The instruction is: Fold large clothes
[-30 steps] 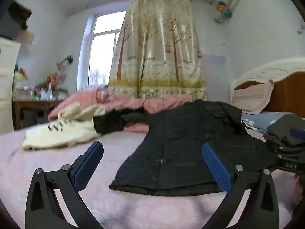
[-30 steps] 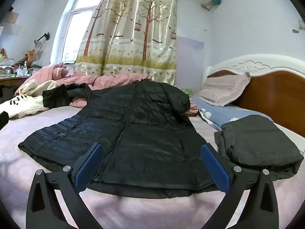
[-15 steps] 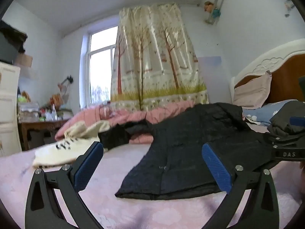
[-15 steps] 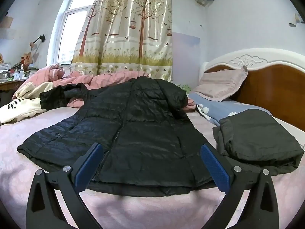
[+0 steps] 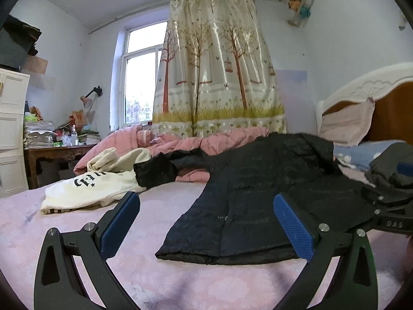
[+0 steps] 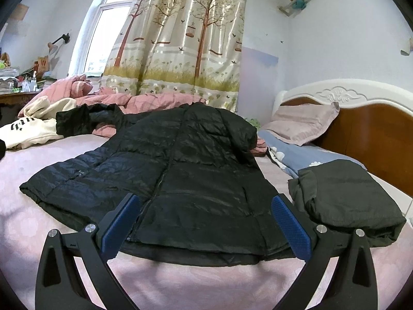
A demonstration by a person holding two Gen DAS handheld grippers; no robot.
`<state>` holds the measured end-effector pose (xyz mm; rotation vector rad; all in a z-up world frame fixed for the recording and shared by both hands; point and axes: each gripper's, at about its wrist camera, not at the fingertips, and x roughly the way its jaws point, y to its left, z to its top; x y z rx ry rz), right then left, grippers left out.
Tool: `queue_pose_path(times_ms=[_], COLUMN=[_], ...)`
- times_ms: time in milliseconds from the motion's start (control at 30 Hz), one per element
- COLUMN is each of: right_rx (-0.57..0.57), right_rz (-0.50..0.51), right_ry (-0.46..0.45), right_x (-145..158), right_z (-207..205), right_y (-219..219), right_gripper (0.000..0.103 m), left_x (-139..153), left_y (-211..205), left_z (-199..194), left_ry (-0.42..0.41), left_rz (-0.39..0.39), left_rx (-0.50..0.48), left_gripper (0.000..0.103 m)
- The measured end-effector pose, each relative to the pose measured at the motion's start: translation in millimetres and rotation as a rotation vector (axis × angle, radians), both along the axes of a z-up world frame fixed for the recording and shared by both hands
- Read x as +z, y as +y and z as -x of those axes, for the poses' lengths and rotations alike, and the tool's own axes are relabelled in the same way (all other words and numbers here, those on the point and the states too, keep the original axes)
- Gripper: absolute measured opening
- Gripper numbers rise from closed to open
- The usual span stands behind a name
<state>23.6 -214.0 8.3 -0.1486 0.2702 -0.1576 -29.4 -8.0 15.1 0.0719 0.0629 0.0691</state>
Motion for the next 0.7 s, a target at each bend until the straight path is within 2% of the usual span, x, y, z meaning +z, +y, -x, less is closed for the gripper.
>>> queue_pose_path(times_ms=[700], right_rx=[0.001], right_rz=[-0.007], right_ry=[-0.002], right_x=[-0.4], right_z=[0.2], right_y=[-0.5], right_gripper=[0.103], left_x=[-4.6], left_y=[-4.8], left_z=[-3.8], left_ry=[0.008], left_rz=[-0.047], left_rx=[0.006], left_gripper=[0.103])
